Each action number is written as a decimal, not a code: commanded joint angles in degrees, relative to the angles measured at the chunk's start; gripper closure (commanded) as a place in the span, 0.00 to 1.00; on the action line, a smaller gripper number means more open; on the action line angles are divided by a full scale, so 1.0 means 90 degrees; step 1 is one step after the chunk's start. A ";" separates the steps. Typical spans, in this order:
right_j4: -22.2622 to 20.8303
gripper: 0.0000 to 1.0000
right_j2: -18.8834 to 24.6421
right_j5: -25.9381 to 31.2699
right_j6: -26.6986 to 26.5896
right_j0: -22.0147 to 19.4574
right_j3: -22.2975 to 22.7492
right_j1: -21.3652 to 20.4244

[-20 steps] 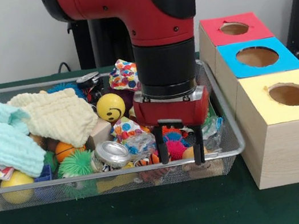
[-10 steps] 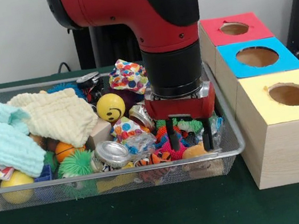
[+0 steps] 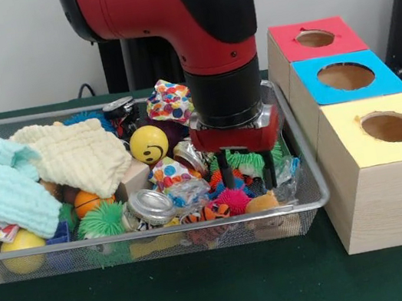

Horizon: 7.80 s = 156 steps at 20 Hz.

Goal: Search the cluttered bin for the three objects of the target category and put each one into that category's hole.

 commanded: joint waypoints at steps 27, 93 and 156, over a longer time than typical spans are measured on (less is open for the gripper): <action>0.0364 0.00 0.2036 -0.2278 0.1649 -0.1023 0.1519 0.0504; 0.0672 1.00 -0.1058 -0.0511 0.1430 0.0767 0.1666 -0.1515; -0.0264 1.00 -0.0934 -0.0683 0.1293 -0.0108 0.2407 -0.1739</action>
